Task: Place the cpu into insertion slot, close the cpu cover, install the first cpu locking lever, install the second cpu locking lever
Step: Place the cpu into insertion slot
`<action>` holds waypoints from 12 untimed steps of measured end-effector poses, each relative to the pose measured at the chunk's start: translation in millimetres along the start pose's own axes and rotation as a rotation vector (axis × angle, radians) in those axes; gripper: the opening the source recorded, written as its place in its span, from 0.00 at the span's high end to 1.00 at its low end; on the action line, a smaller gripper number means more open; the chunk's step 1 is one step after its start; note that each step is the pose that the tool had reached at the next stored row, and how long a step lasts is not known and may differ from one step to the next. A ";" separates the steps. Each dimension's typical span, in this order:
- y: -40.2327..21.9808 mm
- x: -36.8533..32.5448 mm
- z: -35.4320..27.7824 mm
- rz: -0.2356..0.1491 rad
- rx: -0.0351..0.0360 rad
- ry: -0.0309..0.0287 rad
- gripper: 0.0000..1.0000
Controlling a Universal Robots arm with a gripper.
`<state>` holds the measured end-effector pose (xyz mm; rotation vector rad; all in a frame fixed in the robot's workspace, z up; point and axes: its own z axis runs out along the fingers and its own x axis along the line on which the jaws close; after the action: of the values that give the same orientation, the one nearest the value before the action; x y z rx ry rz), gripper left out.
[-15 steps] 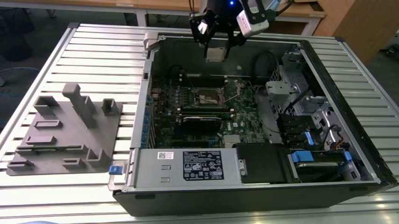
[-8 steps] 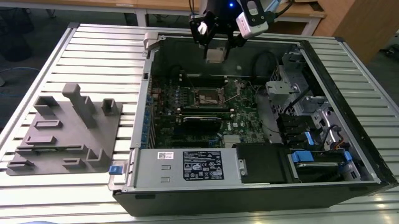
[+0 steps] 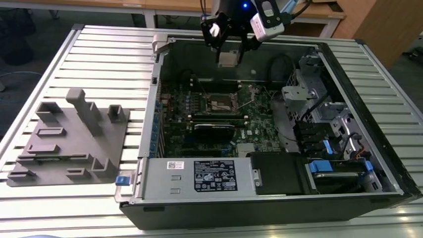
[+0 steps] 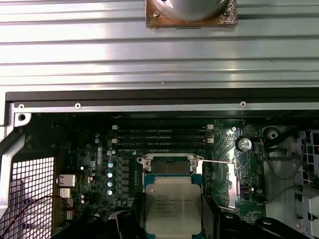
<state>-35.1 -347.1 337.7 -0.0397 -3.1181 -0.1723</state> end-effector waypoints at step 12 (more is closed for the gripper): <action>-0.9 -0.2 8.4 0.000 0.0000 -0.0006 0.46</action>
<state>-35.1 -347.1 329.3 -0.0397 -3.1187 -0.1723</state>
